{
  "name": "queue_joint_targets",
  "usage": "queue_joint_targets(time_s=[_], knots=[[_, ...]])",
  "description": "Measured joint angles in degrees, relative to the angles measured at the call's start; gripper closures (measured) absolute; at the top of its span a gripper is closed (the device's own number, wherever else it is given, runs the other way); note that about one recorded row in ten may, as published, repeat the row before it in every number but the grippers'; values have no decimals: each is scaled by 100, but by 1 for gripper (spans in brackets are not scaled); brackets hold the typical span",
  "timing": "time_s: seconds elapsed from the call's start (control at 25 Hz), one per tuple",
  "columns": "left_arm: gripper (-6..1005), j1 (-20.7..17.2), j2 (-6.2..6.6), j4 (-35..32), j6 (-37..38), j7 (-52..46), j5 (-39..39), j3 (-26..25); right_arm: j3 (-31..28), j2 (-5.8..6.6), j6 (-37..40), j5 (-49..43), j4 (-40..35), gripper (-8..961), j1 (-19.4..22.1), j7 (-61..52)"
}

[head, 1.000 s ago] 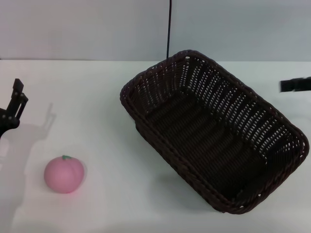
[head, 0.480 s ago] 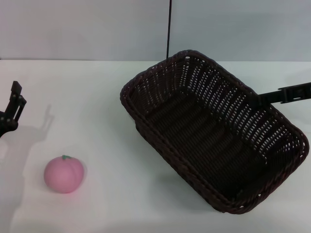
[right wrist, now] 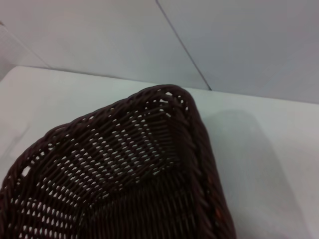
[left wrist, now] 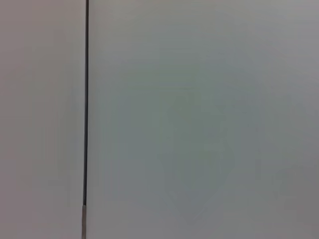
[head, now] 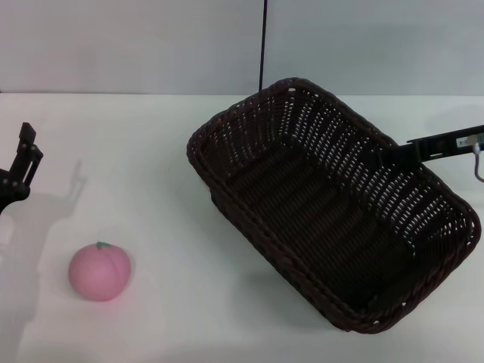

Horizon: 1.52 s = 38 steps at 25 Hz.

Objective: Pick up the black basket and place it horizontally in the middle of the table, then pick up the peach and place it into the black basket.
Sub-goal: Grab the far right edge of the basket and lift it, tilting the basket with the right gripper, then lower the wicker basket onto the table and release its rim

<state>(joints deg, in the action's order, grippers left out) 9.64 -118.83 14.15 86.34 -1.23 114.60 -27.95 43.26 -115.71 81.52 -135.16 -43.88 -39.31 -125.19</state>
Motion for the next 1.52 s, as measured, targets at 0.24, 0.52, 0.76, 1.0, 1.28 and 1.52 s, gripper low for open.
queue_joint_targets(time_s=[0.24,0.52,0.76,1.0,1.28,1.52], knots=[[211,-19,0,7,44,0,-16,0,4,-53,-149,5,-12,448,21,40],[213,-46,8,51,69,0,-37,-9,15,-91,-174,10,-1,647,18,179],[215,-51,9,54,70,0,-38,-9,81,-104,-98,13,-90,777,12,416],[217,-102,22,39,70,0,-24,0,158,-104,120,-7,-524,777,46,852],[219,-237,27,0,70,0,-1,0,616,-100,321,43,-1434,777,-82,2186],[221,-396,35,-8,193,38,-6,-1,1285,-147,230,83,-1427,777,-327,3460]])
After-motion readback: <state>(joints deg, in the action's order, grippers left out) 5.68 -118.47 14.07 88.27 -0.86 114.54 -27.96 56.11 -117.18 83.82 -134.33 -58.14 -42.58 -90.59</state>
